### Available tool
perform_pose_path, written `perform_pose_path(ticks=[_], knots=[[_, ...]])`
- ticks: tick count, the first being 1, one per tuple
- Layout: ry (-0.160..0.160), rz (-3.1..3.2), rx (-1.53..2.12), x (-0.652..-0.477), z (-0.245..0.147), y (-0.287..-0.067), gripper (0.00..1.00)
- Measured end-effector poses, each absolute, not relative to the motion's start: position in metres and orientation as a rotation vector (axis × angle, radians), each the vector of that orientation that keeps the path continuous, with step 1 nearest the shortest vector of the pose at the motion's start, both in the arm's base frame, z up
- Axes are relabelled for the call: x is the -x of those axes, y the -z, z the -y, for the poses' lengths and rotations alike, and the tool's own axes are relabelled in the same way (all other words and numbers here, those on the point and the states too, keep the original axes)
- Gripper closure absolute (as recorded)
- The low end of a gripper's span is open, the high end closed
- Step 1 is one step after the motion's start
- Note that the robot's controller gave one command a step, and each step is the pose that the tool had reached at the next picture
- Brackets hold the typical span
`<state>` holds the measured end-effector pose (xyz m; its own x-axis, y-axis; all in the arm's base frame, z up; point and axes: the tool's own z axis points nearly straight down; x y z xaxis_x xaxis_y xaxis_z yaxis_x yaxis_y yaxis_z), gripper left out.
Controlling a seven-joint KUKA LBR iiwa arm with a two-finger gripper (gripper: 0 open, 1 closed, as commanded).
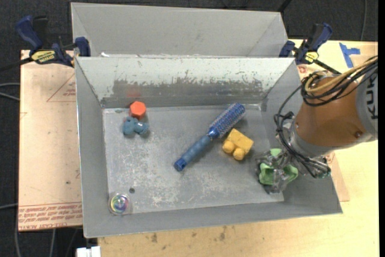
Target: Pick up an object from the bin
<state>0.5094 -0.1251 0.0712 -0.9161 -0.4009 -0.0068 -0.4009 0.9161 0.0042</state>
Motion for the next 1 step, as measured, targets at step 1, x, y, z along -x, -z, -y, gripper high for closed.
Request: perform_pose_path(ticks=[1], knots=[[0.006,-3.049,0.722,-0.4808,0.13,-0.2261,1.0]])
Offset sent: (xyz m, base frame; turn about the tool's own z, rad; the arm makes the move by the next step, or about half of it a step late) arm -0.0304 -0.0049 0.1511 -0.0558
